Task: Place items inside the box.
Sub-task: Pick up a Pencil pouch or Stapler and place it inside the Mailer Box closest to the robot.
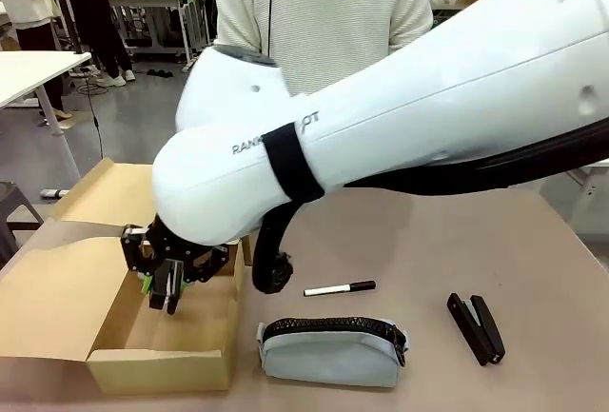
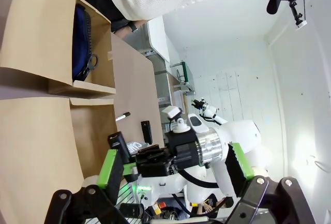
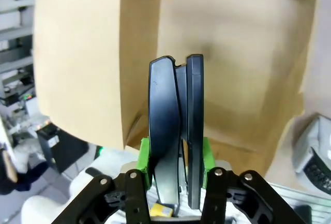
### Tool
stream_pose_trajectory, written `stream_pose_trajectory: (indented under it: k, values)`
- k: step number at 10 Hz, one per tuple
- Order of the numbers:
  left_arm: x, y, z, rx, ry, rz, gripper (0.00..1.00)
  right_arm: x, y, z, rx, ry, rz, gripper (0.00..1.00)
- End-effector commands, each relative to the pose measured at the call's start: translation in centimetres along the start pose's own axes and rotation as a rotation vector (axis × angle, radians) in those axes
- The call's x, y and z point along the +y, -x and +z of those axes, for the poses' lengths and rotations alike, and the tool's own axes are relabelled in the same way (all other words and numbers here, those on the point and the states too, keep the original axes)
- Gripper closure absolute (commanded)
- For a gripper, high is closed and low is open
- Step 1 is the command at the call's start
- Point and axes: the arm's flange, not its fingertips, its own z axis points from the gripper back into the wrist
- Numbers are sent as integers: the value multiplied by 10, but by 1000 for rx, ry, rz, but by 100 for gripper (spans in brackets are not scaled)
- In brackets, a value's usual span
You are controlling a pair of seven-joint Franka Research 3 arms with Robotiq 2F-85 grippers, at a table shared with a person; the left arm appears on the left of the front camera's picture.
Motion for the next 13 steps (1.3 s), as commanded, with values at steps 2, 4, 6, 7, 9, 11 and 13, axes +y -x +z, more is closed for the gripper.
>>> stream_pose_trajectory:
  k: [2, 4, 6, 7, 9, 11, 13]
  values:
    - [-1, 1, -1, -8, 21, -20, 0, 28, -16, -11, -16, 55, -47, 58]
    - [-1, 1, -1, -8, 21, -20, 0, 27, -17, -15, -26, 55, -55, 58]
    - [-1, 1, -1, -8, 21, -20, 0, 25, -16, -15, -28, 43, -59, 6]
    - [-1, 1, -1, -8, 21, -20, 0, 24, -16, -14, -35, 32, -57, 2]
    - [-1, 1, -1, -8, 21, -20, 0, 22, -14, -11, -33, -3, -39, 0]
    - [-1, 1, -1, -8, 21, -20, 0, 18, -13, -7, -43, -31, -45, 0]
    - [-1, 1, -1, -8, 21, -20, 0, 13, -10, -1, -34, -52, -39, 0]
